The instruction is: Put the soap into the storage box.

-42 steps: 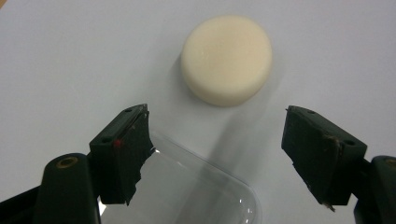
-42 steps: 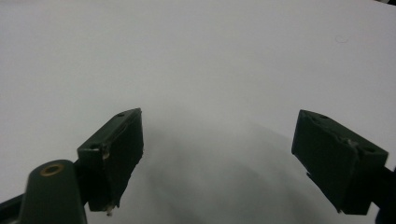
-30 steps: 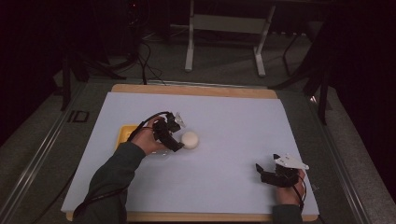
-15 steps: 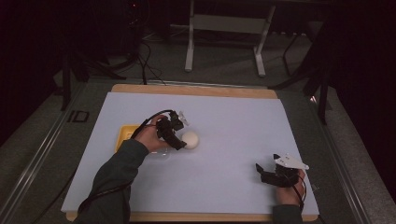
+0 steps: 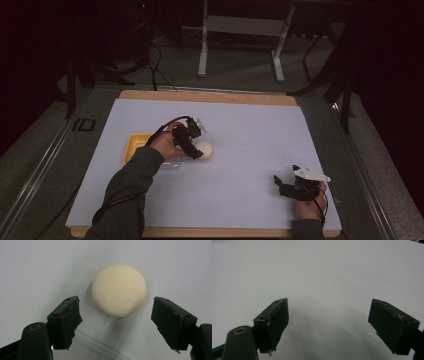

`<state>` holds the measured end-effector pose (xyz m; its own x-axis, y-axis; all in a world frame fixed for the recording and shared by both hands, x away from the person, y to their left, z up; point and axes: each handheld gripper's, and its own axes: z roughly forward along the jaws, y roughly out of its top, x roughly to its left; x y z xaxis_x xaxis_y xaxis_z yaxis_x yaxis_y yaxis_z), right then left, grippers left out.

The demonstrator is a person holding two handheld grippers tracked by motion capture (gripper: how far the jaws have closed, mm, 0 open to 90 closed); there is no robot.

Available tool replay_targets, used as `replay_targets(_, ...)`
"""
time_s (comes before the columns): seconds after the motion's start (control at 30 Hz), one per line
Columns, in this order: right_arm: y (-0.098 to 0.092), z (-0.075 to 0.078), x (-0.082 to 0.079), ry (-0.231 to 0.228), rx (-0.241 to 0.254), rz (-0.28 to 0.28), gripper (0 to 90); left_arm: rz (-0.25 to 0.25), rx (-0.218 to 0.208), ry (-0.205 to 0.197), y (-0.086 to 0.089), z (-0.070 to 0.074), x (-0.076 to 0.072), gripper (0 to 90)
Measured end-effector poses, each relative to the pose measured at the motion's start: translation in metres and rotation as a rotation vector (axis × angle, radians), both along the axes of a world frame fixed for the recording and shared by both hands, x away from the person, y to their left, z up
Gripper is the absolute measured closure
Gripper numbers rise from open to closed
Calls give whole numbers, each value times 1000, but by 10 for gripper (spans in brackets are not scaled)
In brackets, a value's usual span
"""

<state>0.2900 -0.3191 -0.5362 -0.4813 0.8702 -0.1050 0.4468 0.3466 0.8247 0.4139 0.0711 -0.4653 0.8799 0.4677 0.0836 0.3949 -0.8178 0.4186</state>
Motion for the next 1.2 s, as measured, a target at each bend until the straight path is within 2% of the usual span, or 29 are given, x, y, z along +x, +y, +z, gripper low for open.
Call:
replay_targets(0.4,0,0,0,-1,2,-1,167,-2,-5,26,-11,-4,8,201)
replay_targets(0.77,0,0,0,2,-4,1,167,-2,-6,76,-17,-14,14,175)
replay_targets(1.2,1,0,0,5,-8,2,167,25,8,130,-20,-25,20,168)
